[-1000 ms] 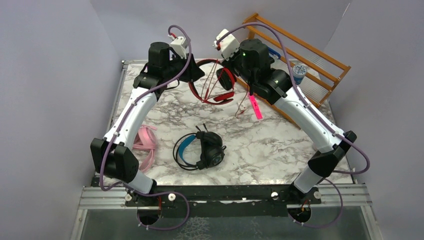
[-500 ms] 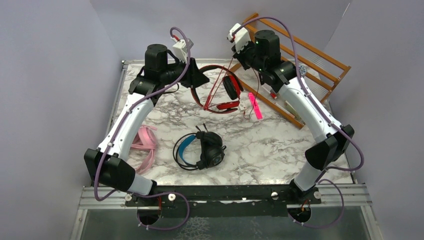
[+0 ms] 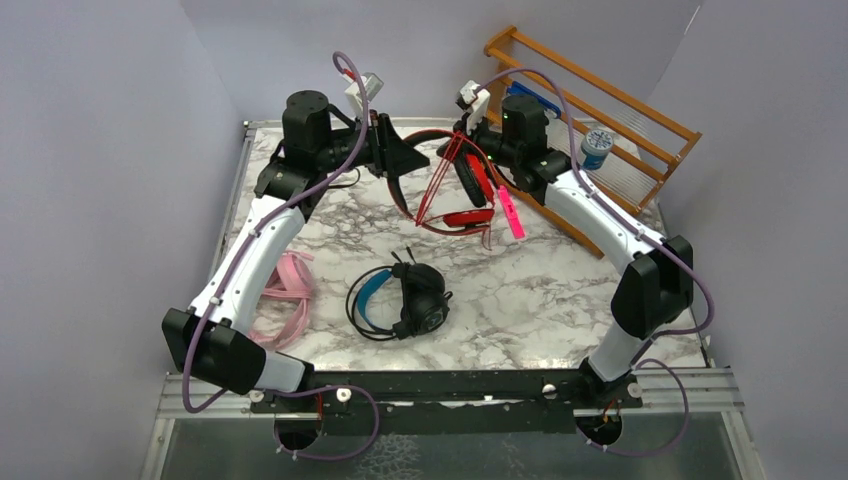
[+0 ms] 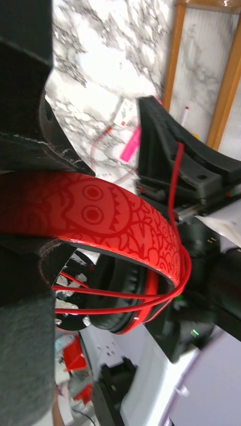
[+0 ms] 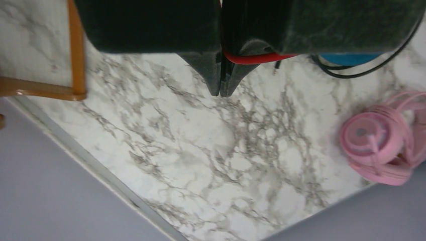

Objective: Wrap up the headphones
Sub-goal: Wrap the headphones cable around the headphones.

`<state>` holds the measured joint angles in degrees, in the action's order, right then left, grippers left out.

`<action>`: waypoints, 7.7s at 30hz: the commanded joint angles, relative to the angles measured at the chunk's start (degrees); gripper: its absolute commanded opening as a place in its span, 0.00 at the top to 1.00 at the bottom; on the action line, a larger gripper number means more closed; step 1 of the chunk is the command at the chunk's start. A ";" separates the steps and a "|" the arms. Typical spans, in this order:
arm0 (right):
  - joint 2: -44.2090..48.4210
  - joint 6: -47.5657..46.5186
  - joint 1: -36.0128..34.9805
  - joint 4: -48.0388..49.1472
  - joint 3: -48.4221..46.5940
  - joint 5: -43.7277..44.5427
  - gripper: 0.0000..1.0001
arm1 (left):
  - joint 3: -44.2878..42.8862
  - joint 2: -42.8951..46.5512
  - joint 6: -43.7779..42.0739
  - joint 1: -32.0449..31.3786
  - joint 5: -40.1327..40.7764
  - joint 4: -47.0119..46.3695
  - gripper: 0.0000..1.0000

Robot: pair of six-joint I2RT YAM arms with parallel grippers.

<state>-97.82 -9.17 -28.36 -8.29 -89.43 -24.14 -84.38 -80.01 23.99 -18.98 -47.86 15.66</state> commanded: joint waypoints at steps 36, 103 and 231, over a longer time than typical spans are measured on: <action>-9.45 42.41 -1.44 56.45 36.76 -20.40 0.99 | -6.18 -2.25 32.15 -0.38 26.33 -26.12 1.00; 7.57 -15.40 2.03 -11.02 -9.81 1.38 0.94 | 14.50 4.92 -10.58 -3.34 -0.95 -6.62 1.00; -20.97 40.85 10.63 67.29 1.20 -31.69 0.00 | 10.35 9.53 45.62 -3.52 22.20 -13.14 1.00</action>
<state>-117.14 31.46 -17.63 55.75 -85.47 -58.13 -74.11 -73.14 67.72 -22.46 -23.86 3.84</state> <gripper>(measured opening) 0.996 0.364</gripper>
